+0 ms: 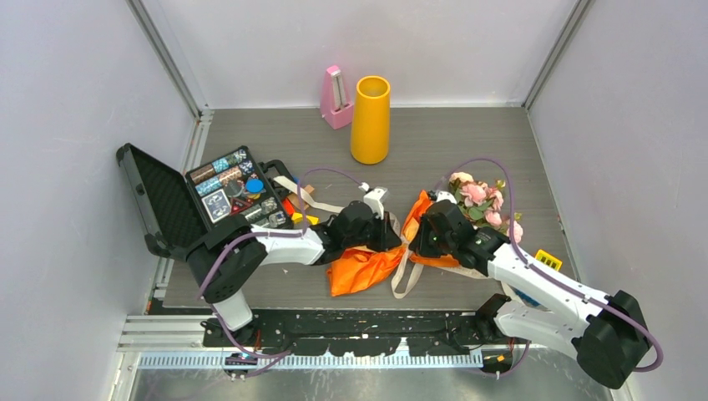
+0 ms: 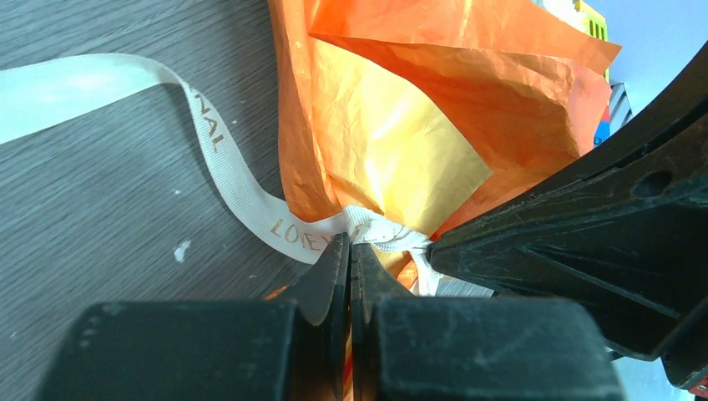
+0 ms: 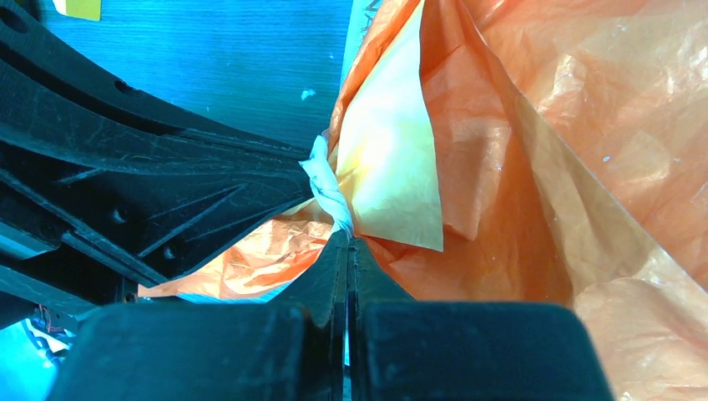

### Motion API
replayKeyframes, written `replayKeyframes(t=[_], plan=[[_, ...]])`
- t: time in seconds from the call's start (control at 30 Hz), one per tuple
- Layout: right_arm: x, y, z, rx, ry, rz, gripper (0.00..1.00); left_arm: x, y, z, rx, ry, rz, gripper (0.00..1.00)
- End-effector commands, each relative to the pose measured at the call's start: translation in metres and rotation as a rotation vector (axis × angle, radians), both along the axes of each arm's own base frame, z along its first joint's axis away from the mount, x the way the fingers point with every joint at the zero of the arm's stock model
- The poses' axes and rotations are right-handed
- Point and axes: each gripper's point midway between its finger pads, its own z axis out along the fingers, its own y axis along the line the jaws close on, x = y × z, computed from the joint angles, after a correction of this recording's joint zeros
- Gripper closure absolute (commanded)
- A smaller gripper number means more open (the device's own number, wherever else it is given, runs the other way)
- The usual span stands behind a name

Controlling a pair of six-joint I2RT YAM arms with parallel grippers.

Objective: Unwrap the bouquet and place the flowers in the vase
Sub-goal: Untie the ribbon from the wrapping paper.

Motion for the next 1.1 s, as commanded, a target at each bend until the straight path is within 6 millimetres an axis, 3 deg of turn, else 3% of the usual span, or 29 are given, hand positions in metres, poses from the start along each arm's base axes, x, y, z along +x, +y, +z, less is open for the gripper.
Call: replayKeyframes(t=[0.0, 0.27, 0.67, 1.07], plan=[[-0.003, -0.003, -0.004, -0.054, 0.018, 0.043, 1.0, 0.037, 0.046, -0.013, 0.094, -0.031, 0.225, 1.0], [0.0, 0.018, -0.01, -0.022, 0.066, 0.115, 0.99, 0.036, 0.059, -0.024, 0.136, 0.001, 0.258, 1.0], [-0.027, 0.006, 0.007, 0.014, 0.071, 0.143, 0.83, 0.032, 0.058, -0.027, 0.133, 0.041, 0.25, 1.0], [0.007, 0.038, 0.037, 0.096, -0.05, 0.165, 0.71, 0.027, 0.058, -0.013, 0.099, 0.034, 0.235, 1.0]])
